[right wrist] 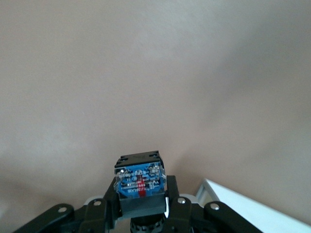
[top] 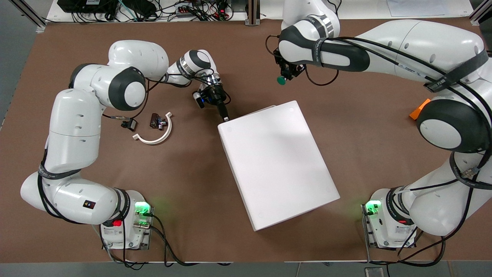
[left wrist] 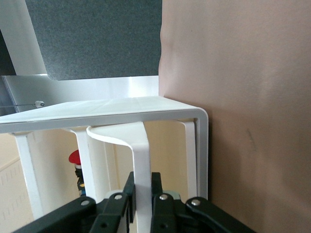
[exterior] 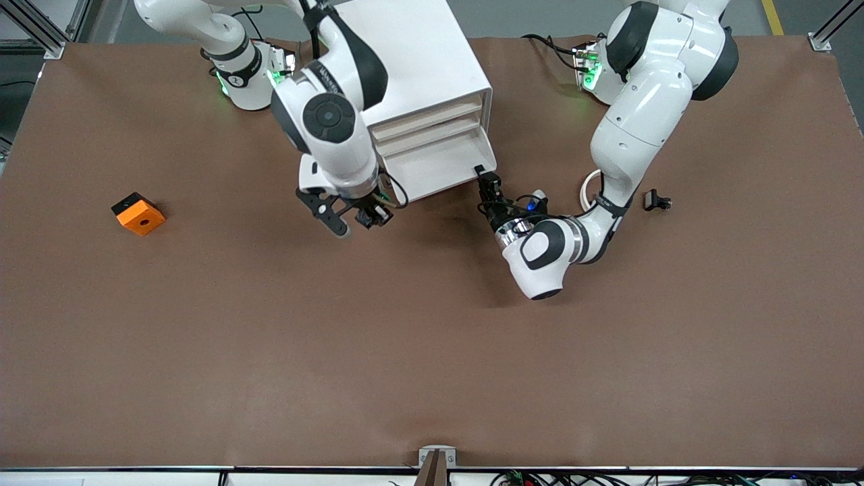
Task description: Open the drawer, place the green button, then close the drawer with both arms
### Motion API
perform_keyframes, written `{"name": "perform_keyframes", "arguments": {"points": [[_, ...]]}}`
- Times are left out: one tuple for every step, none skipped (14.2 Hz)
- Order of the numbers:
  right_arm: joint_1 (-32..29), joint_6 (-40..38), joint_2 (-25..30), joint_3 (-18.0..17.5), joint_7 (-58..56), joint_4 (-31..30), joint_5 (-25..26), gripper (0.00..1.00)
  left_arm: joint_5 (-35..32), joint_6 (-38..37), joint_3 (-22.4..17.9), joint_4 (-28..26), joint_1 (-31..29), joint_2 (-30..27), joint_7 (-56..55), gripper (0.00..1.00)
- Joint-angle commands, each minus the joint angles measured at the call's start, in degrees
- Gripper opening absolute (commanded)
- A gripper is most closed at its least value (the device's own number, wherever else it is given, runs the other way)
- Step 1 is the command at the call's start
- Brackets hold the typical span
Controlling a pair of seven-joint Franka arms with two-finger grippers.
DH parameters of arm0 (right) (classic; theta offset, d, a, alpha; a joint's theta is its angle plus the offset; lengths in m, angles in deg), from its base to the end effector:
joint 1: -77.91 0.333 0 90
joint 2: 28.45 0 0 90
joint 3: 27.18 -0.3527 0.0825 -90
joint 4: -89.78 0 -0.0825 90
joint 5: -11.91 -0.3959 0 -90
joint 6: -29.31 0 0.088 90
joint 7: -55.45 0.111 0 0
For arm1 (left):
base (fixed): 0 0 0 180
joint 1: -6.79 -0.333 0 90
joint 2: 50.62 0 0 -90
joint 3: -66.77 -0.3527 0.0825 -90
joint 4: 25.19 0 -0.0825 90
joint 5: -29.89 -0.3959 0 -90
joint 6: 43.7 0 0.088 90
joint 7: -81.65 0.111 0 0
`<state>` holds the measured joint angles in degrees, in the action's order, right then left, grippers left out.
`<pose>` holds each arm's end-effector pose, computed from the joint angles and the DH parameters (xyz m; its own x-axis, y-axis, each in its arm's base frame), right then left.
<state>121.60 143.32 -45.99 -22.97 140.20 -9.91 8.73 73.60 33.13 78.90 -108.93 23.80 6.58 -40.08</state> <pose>0.5016 0.4233 0.4214 0.6876 -0.7254 -0.0322 -0.7236 -0.6882 0.0527 0.5195 -0.3675 0.1198 -0.3720 0.9269 -0.0499 0.1583 0.0104 -0.9873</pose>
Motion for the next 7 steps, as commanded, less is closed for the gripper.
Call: {"name": "perform_keyframes", "arguments": {"points": [[4.9, -2.4, 2.1, 0.5, 9.9, -0.6, 0.2, 0.00, 0.1, -1.5, -1.4, 3.4, -1.8, 2.0, 0.4, 0.13], [6.6, -2.6, 2.1, 0.5, 13.6, -0.6, 0.2, 0.00, 0.1, -1.5, -1.4, 4.3, -2.1, 2.5, 0.2, 0.13], [8.1, -2.6, 2.1, 0.5, 16.6, -0.6, 0.2, 0.00, 0.1, -1.4, -1.4, 4.7, -2.7, 2.9, -0.5, 0.13], [9.4, -2.6, 2.0, 0.5, 20.2, -0.7, 0.2, 0.00, 0.4, -1.4, -1.4, 5.0, -2.9, 3.0, -0.7, 0.13], [10.7, -2.6, 1.7, 0.5, 23.0, -0.9, 0.2, 0.00, 0.5, -1.4, -1.4, 5.3, -3.2, 3.1, -0.7, 0.14], [11.8, -2.6, 1.5, 0.5, 25.3, -1.0, 0.3, 0.00, 0.5, -1.4, -1.4, 5.4, -3.5, 3.1, -0.7, 0.14], [12.5, -2.4, 1.3, 0.5, 28.1, -1.0, 0.3, 0.00, 0.5, -1.4, -1.4, 5.4, -3.6, 3.1, -0.7, 0.14]]}}
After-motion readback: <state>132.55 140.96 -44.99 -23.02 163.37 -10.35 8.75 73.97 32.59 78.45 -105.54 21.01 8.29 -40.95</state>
